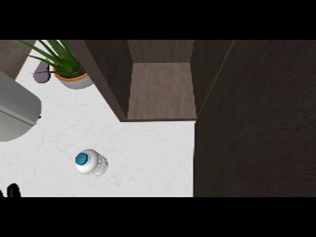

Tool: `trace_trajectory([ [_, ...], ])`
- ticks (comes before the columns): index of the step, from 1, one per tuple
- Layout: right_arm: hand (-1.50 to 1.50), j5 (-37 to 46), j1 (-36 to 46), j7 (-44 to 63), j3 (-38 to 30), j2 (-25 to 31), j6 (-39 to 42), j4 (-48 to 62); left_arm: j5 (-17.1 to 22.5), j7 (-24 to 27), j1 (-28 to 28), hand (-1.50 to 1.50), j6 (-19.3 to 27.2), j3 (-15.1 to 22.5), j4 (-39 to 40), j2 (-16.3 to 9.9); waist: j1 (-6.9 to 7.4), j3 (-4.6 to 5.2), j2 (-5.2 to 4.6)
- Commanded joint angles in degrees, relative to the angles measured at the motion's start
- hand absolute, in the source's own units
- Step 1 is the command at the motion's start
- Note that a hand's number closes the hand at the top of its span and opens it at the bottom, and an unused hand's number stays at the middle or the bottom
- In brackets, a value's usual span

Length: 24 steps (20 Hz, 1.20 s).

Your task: Pick up the bottled water, place it into the cabinet and close the cabinet

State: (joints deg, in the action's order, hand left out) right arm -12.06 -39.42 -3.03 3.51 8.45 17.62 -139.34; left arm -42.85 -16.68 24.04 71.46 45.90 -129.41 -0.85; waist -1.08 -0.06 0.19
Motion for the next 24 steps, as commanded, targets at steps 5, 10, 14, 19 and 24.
trace_trajectory([
  [5, -1.50, -2.81, -8.89, -0.45, 0.65, -0.13, 2.44, -10.78, 5.82, -1.93, -4.65, -1.50, 5.85, -1.61, 9.01, 0.80, -0.33, 0.13, -0.02],
  [10, -1.50, -6.24, -11.65, -2.69, -2.62, 1.16, 4.16, -10.52, 12.11, 1.28, -6.27, -1.50, 9.25, -3.07, 12.05, -0.44, -0.32, 0.24, 0.11],
  [14, -1.50, -5.13, -13.69, -6.04, -2.60, 1.38, 6.03, -9.27, 18.07, 2.39, -5.85, -1.50, 11.49, -3.90, 12.82, -4.48, -0.02, 0.27, 0.25],
  [19, -1.50, -5.22, -16.99, -5.83, -0.78, 0.67, 5.69, -12.14, 24.08, 3.40, -10.44, -1.50, 12.05, -6.99, 18.36, -4.36, -0.02, 0.39, 0.09],
  [24, -1.50, -5.38, -17.86, -10.77, -3.89, 1.87, 7.53, -9.56, 30.60, 5.40, -12.79, -1.50, 10.58, -9.88, 21.29, -6.75, 0.12, 0.52, 0.15],
])
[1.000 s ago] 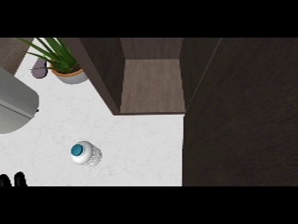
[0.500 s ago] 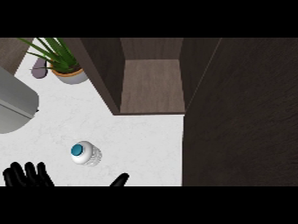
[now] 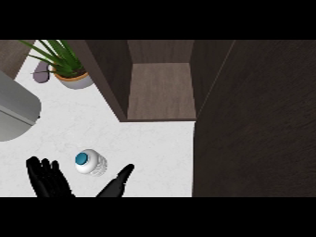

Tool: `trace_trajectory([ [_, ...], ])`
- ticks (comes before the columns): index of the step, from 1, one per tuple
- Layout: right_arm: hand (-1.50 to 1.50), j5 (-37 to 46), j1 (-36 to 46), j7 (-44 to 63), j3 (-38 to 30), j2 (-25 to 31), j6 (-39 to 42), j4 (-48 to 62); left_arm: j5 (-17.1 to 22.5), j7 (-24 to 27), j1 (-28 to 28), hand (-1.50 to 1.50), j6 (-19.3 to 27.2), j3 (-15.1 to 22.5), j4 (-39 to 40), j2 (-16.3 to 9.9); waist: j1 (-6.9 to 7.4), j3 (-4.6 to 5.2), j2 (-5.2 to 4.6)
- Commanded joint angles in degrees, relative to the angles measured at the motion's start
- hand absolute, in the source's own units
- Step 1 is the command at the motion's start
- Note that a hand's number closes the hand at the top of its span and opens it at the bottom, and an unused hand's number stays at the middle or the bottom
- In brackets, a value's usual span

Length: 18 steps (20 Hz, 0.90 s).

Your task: Pick up the bottled water, place it into the cabinet and close the cabinet

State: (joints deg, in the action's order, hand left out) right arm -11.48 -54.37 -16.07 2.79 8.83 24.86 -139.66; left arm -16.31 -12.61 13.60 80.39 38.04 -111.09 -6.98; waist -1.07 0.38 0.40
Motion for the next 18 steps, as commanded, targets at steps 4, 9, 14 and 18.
trace_trajectory([
  [4, -1.50, -4.15, -7.07, -0.12, -1.90, 0.55, 1.31, -8.79, 7.52, 5.24, -1.81, -1.50, 1.65, -1.91, 3.74, 0.79, 0.04, 0.12, 0.17],
  [9, -1.50, -2.19, -6.70, -2.52, -1.17, 0.16, 1.60, -7.11, 12.26, 9.47, -3.14, -1.50, -1.20, -5.78, 7.90, 2.91, 0.52, 0.20, 0.00],
  [14, -1.50, -1.43, -6.88, -5.83, -2.53, 0.02, 1.89, -4.98, 16.57, 15.35, -3.75, -1.50, -5.19, -11.39, 11.45, 4.98, 0.64, 0.28, -0.03],
  [18, -1.50, -3.91, -10.39, -7.51, -4.41, 1.07, 3.56, -6.36, 21.55, 20.68, -1.50, -1.50, -10.52, -15.92, 11.74, 6.15, 0.72, 0.21, 0.14],
])
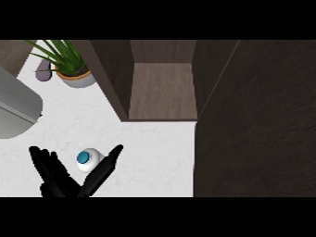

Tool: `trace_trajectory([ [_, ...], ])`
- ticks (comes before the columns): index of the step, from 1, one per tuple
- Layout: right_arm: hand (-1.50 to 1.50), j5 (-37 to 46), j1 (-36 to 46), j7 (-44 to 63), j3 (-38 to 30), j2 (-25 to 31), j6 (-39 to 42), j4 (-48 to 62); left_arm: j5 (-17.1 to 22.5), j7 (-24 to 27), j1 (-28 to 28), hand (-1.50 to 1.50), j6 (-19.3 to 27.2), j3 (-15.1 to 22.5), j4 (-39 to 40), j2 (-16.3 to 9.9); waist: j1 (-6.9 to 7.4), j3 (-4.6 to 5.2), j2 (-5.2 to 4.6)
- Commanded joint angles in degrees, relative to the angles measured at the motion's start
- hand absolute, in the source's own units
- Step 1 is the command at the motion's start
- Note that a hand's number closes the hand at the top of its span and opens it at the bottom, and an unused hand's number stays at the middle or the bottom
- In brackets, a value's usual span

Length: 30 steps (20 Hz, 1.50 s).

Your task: Pick up the bottled water, place it into the cabinet and close the cabinet

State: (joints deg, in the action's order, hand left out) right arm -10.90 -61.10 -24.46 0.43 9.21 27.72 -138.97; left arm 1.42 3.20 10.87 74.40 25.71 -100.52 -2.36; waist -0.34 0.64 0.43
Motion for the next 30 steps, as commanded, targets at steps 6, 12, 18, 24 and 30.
trace_trajectory([
  [6, -1.50, -3.14, -4.10, 0.48, -1.93, 0.38, 0.11, -7.38, 14.80, 15.33, 1.76, -1.50, -13.08, -8.46, 3.72, 2.32, 0.88, 0.06, -0.15],
  [12, -1.50, -3.15, -4.34, -2.48, -3.51, 0.19, 0.60, -4.23, 29.66, 28.72, 3.95, -1.50, -27.75, -13.66, 5.43, 2.35, 1.30, 0.05, -0.03],
  [18, -1.50, -2.62, -3.63, -1.51, -3.32, 0.31, 0.58, -5.25, 43.44, 45.84, 1.20, 1.50, -41.05, -17.64, 18.83, 2.36, 0.38, -0.26, -0.58],
  [24, -1.50, -4.41, -6.25, -0.78, -4.73, 1.54, 1.89, -8.30, 51.58, 59.00, -4.86, 1.50, -48.72, -16.78, 33.97, 2.36, -0.40, -0.36, -0.73],
  [30, -1.50, -3.33, -6.83, -4.24, -5.09, 1.30, 4.12, -6.75, 48.46, 52.06, -10.28, 1.50, -57.65, -15.92, 39.18, -3.21, -1.34, -0.48, -0.59],
])
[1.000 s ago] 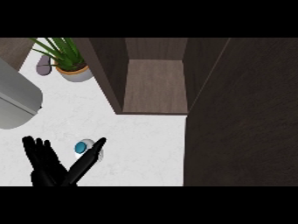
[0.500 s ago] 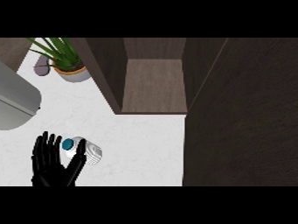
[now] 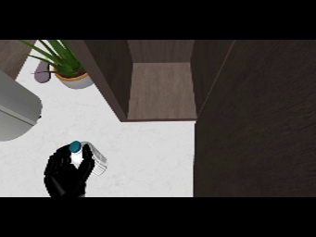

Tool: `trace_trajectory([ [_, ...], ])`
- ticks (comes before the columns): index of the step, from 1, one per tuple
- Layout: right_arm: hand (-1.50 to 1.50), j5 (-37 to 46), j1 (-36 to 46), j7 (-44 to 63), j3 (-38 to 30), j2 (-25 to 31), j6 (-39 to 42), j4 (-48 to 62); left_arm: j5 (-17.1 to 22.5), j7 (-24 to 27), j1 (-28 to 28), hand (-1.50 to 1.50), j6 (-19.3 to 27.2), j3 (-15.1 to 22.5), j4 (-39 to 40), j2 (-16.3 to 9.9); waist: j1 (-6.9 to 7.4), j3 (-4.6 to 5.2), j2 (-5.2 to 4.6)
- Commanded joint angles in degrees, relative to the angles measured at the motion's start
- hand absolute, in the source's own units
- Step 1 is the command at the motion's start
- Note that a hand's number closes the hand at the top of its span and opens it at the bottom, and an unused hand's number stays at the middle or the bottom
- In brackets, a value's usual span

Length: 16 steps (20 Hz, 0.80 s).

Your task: Pick up the bottled water, place it into the cabinet and close the cabinet

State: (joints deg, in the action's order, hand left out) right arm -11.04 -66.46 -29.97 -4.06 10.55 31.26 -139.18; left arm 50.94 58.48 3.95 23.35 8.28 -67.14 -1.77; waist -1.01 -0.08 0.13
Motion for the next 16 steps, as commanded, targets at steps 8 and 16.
trace_trajectory([
  [8, -1.50, -6.26, -2.14, 1.73, -2.34, 2.22, 1.34, -7.09, -6.06, -9.47, -12.20, 1.50, -22.37, 8.57, 11.75, -10.74, -0.95, 0.24, -0.36],
  [16, -1.50, -6.94, -3.15, 4.01, -3.01, 0.84, -0.15, -9.86, -11.62, -12.52, -10.27, 1.50, -16.90, 14.66, 0.23, -8.30, 0.83, 0.09, 0.03],
])
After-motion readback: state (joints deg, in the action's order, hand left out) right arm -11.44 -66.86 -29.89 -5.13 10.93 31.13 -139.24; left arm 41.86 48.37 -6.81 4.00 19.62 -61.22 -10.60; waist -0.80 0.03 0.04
